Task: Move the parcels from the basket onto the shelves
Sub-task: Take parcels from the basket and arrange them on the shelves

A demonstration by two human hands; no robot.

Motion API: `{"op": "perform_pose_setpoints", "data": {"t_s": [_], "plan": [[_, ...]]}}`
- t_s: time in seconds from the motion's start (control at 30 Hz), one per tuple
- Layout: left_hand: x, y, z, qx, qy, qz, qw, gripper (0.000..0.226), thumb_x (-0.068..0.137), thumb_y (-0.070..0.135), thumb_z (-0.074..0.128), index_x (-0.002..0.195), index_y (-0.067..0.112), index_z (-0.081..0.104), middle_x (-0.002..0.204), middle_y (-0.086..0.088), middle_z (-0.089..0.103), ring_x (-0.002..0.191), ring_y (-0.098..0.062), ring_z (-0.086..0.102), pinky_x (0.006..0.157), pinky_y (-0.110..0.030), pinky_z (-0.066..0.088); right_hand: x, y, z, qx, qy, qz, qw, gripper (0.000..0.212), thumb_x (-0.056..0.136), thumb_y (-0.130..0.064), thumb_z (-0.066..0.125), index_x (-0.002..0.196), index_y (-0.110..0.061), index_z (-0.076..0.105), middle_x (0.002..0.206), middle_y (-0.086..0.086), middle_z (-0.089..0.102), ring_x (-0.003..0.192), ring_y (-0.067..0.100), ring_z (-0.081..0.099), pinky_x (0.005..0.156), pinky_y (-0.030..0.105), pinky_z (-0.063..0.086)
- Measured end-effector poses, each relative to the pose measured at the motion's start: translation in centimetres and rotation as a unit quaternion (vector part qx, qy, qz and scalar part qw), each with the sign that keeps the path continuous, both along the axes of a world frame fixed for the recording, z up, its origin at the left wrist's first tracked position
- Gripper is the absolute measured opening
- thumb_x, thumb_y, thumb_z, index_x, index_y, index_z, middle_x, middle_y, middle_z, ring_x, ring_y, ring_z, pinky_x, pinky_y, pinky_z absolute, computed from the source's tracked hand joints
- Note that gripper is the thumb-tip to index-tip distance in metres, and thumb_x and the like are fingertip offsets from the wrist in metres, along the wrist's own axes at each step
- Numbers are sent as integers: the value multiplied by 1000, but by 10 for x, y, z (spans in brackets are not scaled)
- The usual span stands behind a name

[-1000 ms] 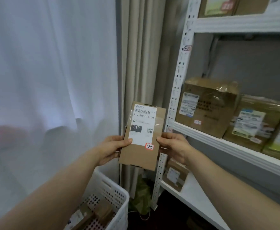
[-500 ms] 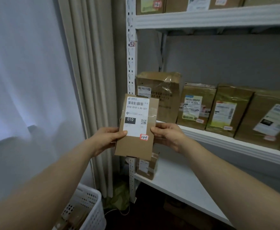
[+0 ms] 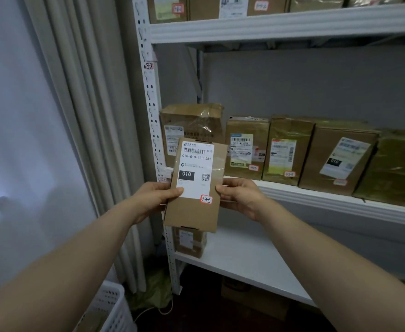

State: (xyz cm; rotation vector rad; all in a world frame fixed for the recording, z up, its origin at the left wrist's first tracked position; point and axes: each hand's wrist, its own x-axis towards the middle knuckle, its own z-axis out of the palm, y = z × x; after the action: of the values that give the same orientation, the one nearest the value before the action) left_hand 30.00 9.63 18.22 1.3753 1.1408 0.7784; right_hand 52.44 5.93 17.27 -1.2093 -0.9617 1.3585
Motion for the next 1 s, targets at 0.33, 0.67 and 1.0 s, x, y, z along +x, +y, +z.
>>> {"op": "perform_pose_setpoints", "data": {"t_s": [0.33,0.67,1.0], "plan": [[37,0,-9,-3,41,-33,999,26,82,22,73,104,9,68,96,-4,75,92,-20,69,75,-30,52,38,-19,-6,-11,-37,-16,999,61,81,-2,72,136,-7,46,97,5,69,83,21,68,80,38,56],[87,-9,-18,-17,55,-60,997,26,84,22,71,103,5,66,88,-4,73,78,-16,69,61,-24,52,80,-40,-24,-31,-58,-19,998,62,83,1,68,139,-10,44,104,10,70,87,24,68,86,42,54],[117,-16,-43,-54,88,-129,986,30,77,2,75,105,5,63,96,-9,74,83,-16,72,68,-23,58,124,-38,-34,-22,-71,-112,991,94,67,-5,84,145,-9,32,121,3,54,95,17,62,96,41,51]]}}
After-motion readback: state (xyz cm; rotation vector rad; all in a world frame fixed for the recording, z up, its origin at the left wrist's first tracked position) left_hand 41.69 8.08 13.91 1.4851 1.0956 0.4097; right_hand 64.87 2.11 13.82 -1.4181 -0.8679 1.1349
